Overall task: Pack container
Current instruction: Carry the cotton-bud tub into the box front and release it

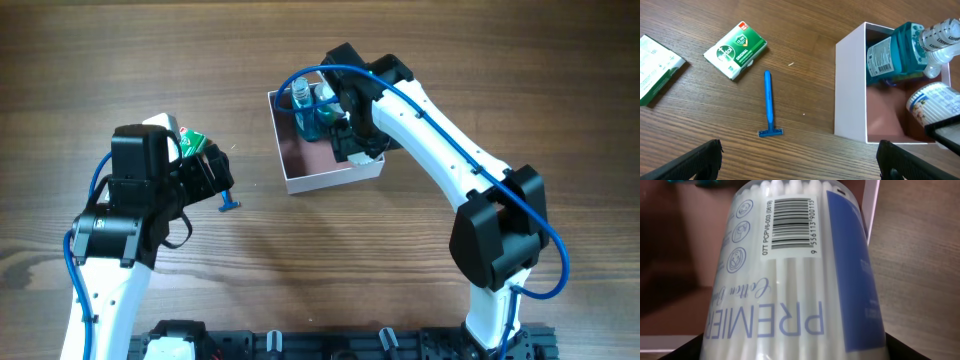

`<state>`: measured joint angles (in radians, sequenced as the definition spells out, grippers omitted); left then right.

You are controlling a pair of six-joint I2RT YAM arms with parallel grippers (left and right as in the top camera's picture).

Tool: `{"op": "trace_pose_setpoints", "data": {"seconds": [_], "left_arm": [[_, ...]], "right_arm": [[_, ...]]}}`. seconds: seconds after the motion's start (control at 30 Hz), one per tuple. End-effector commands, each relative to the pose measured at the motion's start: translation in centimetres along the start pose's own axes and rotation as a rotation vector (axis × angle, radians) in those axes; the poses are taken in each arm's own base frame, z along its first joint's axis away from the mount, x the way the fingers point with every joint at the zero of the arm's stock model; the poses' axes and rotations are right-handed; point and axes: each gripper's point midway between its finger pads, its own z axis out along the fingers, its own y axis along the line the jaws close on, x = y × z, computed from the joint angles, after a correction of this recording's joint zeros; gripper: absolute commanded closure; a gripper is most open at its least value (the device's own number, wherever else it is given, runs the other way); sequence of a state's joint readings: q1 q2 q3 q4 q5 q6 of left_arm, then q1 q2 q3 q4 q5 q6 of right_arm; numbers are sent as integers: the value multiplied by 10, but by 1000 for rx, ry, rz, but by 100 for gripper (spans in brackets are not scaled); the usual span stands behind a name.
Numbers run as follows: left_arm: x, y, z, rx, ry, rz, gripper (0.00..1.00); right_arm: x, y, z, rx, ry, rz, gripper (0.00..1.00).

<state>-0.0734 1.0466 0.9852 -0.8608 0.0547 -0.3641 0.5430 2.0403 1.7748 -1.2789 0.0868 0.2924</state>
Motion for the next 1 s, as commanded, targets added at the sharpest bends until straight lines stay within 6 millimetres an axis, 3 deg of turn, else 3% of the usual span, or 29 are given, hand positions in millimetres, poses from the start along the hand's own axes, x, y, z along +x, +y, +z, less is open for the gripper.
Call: {"op": "trace_pose_setpoints", "data": {"seconds": [0.0,0.07,0.13,0.3,0.47,0.53,0.73,0.97], "left_arm": [[-4,-7,-5,26,-11,23,0],[-4,-7,-5,26,-10,23,0],[-4,-7,-5,26,-10,22,0],[-2,-6,-5,23,-3,22,0],[-2,-6,-5,23,-4,22,0],[-2,-6,-5,23,-3,22,0],[-2,-6,-5,23,-4,22,0],[-2,-6,-5,23,-4,22,0]], "right_arm": [[3,-7,-12,25,-17,-4,74],[1,-7,-12,23,-27,-3,72],[-2,-6,-12,18,-40,-1,51],[-12,-3,-12,7,-77,3,34],[-20,0,-13,-3,-111,7,31],[-20,0,-13,-4,-111,8,21],[-15,-1,-12,-1,-91,8,19],[-12,-1,-12,-1,-77,22,5]]}}
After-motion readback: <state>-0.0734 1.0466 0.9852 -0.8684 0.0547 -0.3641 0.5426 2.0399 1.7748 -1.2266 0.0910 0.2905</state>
